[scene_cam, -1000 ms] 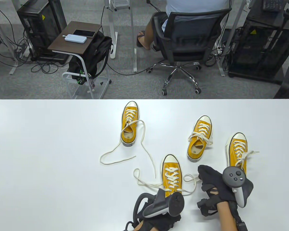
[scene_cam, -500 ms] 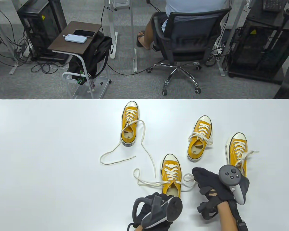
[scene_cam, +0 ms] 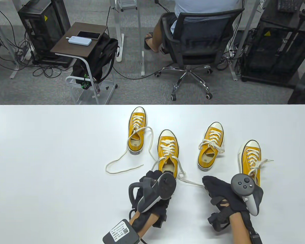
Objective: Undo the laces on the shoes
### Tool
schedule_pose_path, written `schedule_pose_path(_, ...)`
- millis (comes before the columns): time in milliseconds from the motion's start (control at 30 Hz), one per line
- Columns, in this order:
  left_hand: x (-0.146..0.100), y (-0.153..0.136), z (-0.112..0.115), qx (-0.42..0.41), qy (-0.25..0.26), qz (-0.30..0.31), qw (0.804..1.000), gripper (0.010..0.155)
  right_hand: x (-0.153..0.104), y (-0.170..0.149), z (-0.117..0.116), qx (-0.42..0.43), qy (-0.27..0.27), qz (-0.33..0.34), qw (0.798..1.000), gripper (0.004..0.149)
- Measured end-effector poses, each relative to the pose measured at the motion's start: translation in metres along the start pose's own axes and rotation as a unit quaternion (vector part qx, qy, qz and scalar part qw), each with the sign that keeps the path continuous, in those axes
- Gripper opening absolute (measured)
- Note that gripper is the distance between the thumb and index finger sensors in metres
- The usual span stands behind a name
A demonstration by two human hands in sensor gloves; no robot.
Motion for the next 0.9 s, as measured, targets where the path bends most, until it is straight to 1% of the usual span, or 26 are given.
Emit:
schedule_pose_path(33,0.008,0.002,-0.001,0.004,0.008,0.0,1.0,0.041,0.0,0.0,0.0,0.0,0.001,0.0,1.0,0.051)
schedule_pose_path(167,0.035,0.004,-0.003,0.018,0.012,-0.02,1.0,0.041,0.001,0.001,-0.002,0.0,0.004,0.002,1.0,0.051)
schedule_pose_path(233,0.052,0.006,-0.002,0.02,0.015,-0.034,0.999,0.041,0.001,0.002,-0.003,-0.001,0.005,0.003,1.0,0.051)
schedule_pose_path(333,0.069,0.009,0.0,0.014,0.019,-0.044,0.999,0.041,0.002,0.003,-0.003,-0.001,0.006,0.004,1.0,0.051)
schedule_pose_path(400,0.08,0.012,0.001,0.029,0.02,-0.051,0.998,0.041,0.003,0.003,-0.004,-0.002,0.008,0.005,1.0,0.051)
schedule_pose_path(533,0.101,0.016,0.005,0.031,0.019,-0.067,0.997,0.041,0.004,0.005,-0.005,-0.003,0.011,0.007,1.0,0.051)
schedule_pose_path(667,0.119,0.016,0.013,0.041,0.015,-0.082,0.996,0.041,0.005,0.006,-0.006,-0.005,0.012,0.008,1.0,0.051)
schedule_pose_path(900,0.146,0.004,0.041,0.044,0.015,-0.108,0.993,0.041,0.005,0.006,-0.007,-0.007,0.012,0.009,1.0,0.051)
Point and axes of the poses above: the tracker on the back of each hand, its own y axis roughly to the thumb side, its own x axis roughly from the wrist to the fingertips, z = x × y, the point moved 1 cm from there along x, roughly from the wrist to the fingertips, and after that the axes turned 7 degrees about -z, right-handed, at the moved point
